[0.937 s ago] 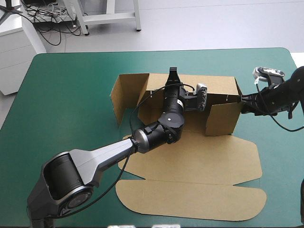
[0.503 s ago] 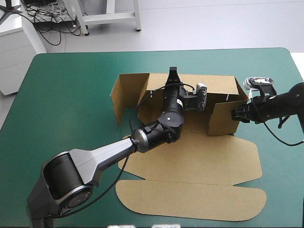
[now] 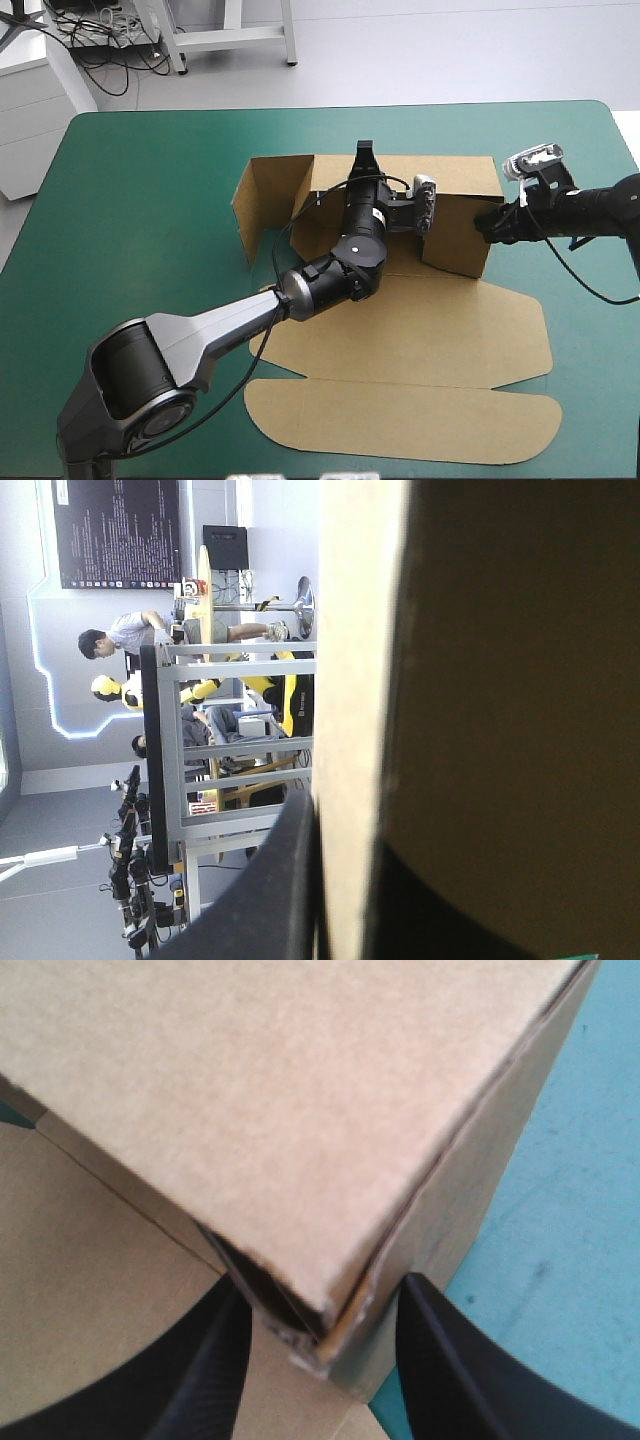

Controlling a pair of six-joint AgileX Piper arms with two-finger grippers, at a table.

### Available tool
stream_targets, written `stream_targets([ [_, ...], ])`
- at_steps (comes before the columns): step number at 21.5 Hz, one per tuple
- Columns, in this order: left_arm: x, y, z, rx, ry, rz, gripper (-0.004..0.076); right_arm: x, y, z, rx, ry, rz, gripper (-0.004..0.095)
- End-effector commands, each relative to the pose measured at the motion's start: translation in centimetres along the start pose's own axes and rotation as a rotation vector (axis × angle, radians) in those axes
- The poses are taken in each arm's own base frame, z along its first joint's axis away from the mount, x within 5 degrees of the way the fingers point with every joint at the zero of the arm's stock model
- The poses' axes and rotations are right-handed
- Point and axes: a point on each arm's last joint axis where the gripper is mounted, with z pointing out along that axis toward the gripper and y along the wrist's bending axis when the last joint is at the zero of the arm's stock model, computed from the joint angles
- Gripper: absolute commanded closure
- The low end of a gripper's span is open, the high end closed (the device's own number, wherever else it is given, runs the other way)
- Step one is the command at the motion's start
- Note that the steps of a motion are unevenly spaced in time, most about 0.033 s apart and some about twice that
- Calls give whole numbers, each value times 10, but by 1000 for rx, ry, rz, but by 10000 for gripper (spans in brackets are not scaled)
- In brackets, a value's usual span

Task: Fold the box

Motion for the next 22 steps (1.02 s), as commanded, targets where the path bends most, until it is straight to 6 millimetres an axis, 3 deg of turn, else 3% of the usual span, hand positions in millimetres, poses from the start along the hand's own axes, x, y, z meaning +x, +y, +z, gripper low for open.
stream_targets([
  [1,-4,29,-17,-58,-52,-62,734,-18,4,-15,38,-134,15,495],
  [5,-4,29,-17,-57,-56,-62,734,-17,-1,-9,37,-136,53,495],
  [12,-4,29,-17,-57,-56,-62,734,-8,-2,28,-69,-17,95,520],
  [15,-4,29,-17,-57,-56,-62,734,-8,0,32,-73,-12,93,751],
  [16,-4,29,-17,-57,-56,-62,734,-8,0,32,-72,-11,91,885],
  [17,-4,29,-17,-57,-56,-62,734,-8,-1,32,-65,-9,95,921],
  [22,-4,29,-17,-57,-57,-56,734,-7,-1,32,-56,0,83,906],
])
